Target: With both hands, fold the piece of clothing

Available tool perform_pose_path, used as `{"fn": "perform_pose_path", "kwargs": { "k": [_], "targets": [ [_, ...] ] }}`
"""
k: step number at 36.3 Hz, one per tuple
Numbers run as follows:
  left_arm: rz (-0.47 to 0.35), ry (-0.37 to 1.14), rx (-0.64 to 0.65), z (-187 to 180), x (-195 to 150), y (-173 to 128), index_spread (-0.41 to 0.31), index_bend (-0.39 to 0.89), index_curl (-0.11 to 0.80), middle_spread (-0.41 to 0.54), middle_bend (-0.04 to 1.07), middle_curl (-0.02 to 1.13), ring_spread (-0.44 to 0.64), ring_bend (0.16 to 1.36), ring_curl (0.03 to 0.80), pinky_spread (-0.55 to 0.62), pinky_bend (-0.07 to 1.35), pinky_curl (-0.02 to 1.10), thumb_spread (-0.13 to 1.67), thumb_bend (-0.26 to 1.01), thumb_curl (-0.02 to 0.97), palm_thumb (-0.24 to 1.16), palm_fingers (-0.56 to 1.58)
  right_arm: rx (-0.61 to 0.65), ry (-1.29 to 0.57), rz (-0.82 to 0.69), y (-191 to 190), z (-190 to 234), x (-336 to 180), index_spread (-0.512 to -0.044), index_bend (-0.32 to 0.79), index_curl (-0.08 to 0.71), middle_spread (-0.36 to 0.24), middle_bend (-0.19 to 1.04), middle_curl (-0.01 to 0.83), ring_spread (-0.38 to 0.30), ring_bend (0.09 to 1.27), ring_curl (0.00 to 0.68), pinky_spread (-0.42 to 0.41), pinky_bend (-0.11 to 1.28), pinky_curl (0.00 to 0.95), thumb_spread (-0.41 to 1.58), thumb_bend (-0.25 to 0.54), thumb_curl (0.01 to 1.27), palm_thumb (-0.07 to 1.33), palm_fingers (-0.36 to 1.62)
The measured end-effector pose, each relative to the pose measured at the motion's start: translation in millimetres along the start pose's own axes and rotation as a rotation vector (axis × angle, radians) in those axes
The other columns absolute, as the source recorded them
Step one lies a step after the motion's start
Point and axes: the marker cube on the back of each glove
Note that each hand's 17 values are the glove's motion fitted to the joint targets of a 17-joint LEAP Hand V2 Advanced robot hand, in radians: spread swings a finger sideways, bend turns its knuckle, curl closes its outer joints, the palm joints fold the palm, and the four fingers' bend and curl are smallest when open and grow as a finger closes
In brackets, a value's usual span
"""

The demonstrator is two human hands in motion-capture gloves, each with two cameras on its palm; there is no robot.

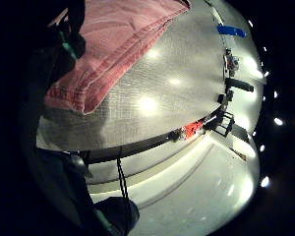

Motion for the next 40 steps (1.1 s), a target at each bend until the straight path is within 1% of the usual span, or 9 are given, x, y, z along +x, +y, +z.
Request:
{"fn": "perform_pose_path", "kwargs": {
  "k": [4,8,9,16,19,23,27,34,40],
  "targets": [
    [-0.027,-0.014,0.004,-1,0,2,-0.087,0.15,0.084,-0.019,0.17,0.09,0.08,0.43,0.131,0.00,0.54,0.16,0.64,0.19,0.081,0.31,0.55,0.001,-0.018,-0.004,31,-16,-12,-0.197,0.13,0.094,-0.060,0.26,0.123,-0.102,0.50,0.175,-0.020,0.55,0.161,0.57,0.365,0.15,0.60,0.82],
    [-0.031,-0.065,0.083,-3,0,-3,-0.116,0.15,0.126,-0.045,0.18,0.14,0.06,0.45,0.181,-0.07,0.63,0.22,0.84,0.22,0.111,0.38,0.66,0.071,-0.053,0.003,32,-18,-13,-0.237,0.14,0.142,-0.087,0.29,0.182,-0.136,0.50,0.230,-0.053,0.56,0.208,0.73,0.376,0.19,0.67,0.85],
    [-0.025,-0.076,0.116,-4,1,-5,-0.120,0.14,0.130,-0.057,0.19,0.15,0.04,0.46,0.190,-0.10,0.65,0.24,0.88,0.23,0.119,0.40,0.70,0.099,-0.057,0.002,30,-18,-13,-0.234,0.13,0.146,-0.093,0.28,0.188,-0.150,0.54,0.253,-0.107,0.62,0.235,0.76,0.379,0.19,0.68,0.96],
    [-0.017,-0.169,0.297,-3,-1,-29,-0.165,0.12,0.169,-0.135,0.25,0.24,-0.06,0.43,0.234,-0.26,0.69,0.30,1.07,0.25,0.163,0.48,0.93,0.226,-0.020,-0.004,21,-21,-12,-0.247,0.13,0.190,-0.122,0.28,0.257,-0.183,0.53,0.306,-0.231,0.65,0.283,0.90,0.379,0.23,0.77,1.13],
    [-0.005,-0.195,0.319,-9,2,-22,-0.186,0.12,0.184,-0.179,0.31,0.28,-0.11,0.41,0.251,-0.29,0.68,0.31,1.11,0.27,0.184,0.53,1.04,0.245,0.047,-0.002,19,-22,-12,-0.251,0.17,0.222,-0.134,0.29,0.284,-0.195,0.55,0.333,-0.272,0.65,0.304,0.93,0.389,0.25,0.83,1.22],
    [-0.016,-0.246,0.296,-11,-1,-19,-0.215,0.15,0.214,-0.231,0.39,0.33,-0.20,0.40,0.276,-0.34,0.66,0.34,1.14,0.29,0.214,0.60,1.17,0.220,0.131,-0.014,9,-15,-13,-0.248,0.19,0.261,-0.149,0.29,0.314,-0.203,0.57,0.361,-0.303,0.65,0.322,0.97,0.386,0.26,0.86,1.27],
    [0.045,-0.230,0.237,-3,0,-29,-0.229,0.15,0.241,-0.259,0.44,0.38,-0.25,0.40,0.302,-0.35,0.63,0.35,1.18,0.29,0.232,0.64,1.19,0.181,0.229,-0.030,18,-21,-15,-0.255,0.19,0.293,-0.176,0.31,0.345,-0.219,0.58,0.384,-0.324,0.65,0.336,1.03,0.371,0.26,0.87,1.30],
    [0.158,-0.215,0.049,-32,2,18,-0.237,0.16,0.282,-0.283,0.47,0.42,-0.29,0.43,0.339,-0.36,0.57,0.36,1.22,0.28,0.260,0.68,1.20,0.103,0.268,-0.113,44,-36,-1,-0.259,0.18,0.333,-0.201,0.35,0.395,-0.240,0.61,0.416,-0.342,0.64,0.353,1.13,0.371,0.25,0.89,1.30],
    [0.197,-0.239,0.048,-78,8,58,-0.244,0.16,0.308,-0.291,0.47,0.45,-0.31,0.46,0.368,-0.35,0.53,0.37,1.22,0.25,0.292,0.70,1.20,0.154,0.282,-0.106,85,-86,5,-0.259,0.18,0.362,-0.213,0.36,0.428,-0.242,0.62,0.435,-0.344,0.63,0.366,1.19,0.360,0.25,0.90,1.28]
  ]
}}
